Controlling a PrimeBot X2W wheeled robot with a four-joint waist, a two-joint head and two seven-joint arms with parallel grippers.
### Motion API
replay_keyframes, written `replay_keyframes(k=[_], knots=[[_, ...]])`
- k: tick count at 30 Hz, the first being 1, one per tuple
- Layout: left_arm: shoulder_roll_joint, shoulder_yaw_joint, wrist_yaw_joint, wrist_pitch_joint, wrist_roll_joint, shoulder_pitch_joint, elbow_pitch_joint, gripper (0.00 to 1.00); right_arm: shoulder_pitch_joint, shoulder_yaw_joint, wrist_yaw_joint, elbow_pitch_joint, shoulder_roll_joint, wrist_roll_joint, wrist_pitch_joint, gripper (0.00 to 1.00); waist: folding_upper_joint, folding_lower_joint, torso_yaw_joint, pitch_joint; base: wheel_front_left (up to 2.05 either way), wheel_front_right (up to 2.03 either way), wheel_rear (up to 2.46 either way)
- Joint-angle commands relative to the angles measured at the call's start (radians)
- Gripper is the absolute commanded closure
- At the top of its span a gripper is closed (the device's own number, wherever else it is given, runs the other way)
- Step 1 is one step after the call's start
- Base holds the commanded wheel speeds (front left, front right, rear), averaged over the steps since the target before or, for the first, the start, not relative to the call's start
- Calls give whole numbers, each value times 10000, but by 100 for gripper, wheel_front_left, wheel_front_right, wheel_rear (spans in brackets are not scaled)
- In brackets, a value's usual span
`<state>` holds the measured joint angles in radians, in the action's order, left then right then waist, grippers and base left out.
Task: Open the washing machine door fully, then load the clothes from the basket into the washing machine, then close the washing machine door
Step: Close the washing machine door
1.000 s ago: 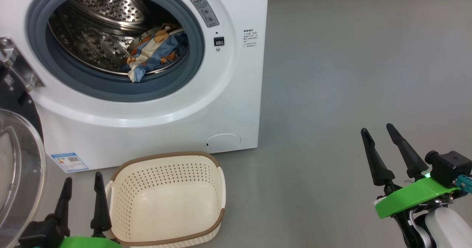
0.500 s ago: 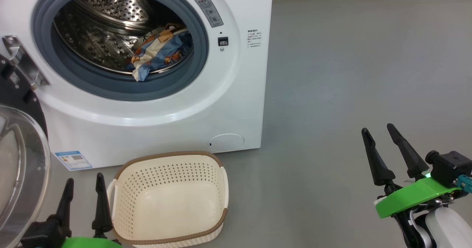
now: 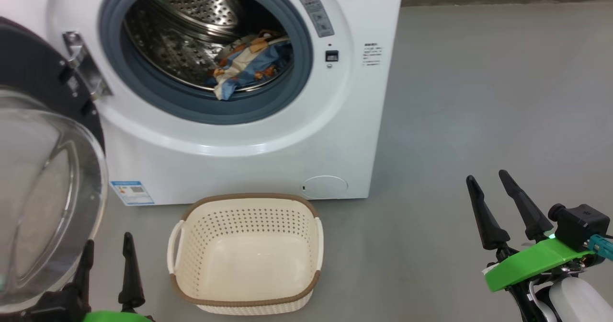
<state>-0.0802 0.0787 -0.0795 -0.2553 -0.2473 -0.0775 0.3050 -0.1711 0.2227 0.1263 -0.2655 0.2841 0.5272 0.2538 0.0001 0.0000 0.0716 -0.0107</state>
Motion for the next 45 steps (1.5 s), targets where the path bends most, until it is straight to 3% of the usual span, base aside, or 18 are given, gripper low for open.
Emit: replay_keyframes(k=[1, 9, 28, 45], knots=[[-185, 342, 159, -65, 185, -197, -80, 0, -7, 188, 44, 186, 89, 31, 80, 0, -1, 0, 476, 113, 0, 0, 0], [-224, 270, 492, -50, 363, -137, 67, 0, 70, 291, 44, 148, 16, 51, 80, 0, -1, 0, 1580, 221, 0, 0, 0], [-341, 23, 533, 68, 290, -27, 66, 0, 212, 510, 44, 86, -132, 81, 80, 0, -1, 0, 3773, 507, 0, 0, 0], [-321, -91, 681, 153, 77, 100, -500, 0, -6, 722, 44, 17, -247, 96, 80, 0, -1, 0, 4347, 377, 0, 0, 0]])
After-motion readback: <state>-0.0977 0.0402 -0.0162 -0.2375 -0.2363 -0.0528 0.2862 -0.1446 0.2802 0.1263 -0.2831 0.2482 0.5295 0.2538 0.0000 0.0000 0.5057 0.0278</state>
